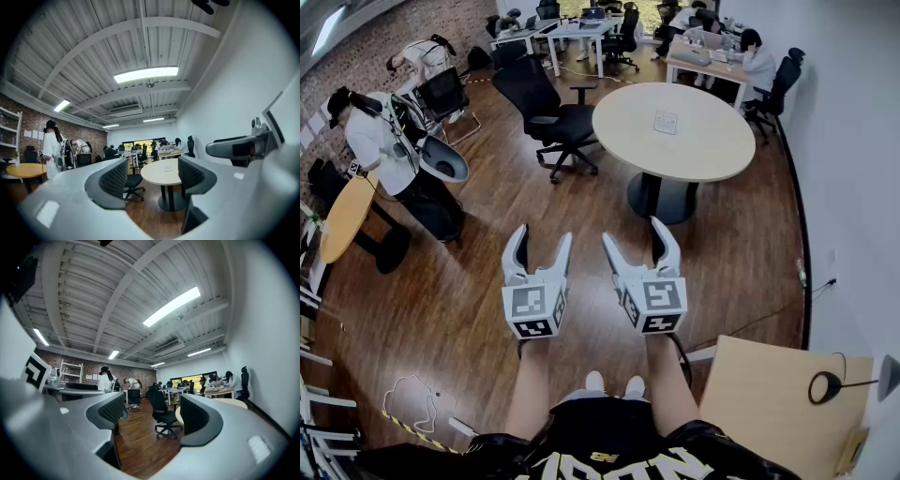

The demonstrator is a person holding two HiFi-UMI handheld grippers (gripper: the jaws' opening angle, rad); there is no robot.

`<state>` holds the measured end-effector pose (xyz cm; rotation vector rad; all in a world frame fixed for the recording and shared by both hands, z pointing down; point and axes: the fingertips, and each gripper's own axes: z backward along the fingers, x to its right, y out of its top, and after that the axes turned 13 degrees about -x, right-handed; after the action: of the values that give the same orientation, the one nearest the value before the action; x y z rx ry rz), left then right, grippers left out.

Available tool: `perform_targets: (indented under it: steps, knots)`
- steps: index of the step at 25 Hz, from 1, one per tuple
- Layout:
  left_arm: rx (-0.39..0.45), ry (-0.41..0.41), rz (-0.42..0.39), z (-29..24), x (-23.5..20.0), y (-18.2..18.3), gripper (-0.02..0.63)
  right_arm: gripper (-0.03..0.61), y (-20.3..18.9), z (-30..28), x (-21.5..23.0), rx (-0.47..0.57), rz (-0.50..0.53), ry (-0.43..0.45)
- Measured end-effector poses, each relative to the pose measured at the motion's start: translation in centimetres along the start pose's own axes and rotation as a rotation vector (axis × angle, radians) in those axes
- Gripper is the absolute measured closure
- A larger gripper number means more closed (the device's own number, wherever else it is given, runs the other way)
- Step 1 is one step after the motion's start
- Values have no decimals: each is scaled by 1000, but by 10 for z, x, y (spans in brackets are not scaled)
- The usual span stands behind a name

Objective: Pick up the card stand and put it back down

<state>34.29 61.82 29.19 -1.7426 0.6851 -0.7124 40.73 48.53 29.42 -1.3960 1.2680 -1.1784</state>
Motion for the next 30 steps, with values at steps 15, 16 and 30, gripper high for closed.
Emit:
perform_targets:
  steps: [15,16,30]
  knots:
    - [19,52,66,-2,-141,-14,276,213,15,-101,-112,-7,81,143]
    - [18,53,79,-2,-150,-19,276,213,12,-105,-120,-14,84,144]
    - [4,-49,122,-89,-154,-33,276,213,-2,-160,-76,-65,95,42]
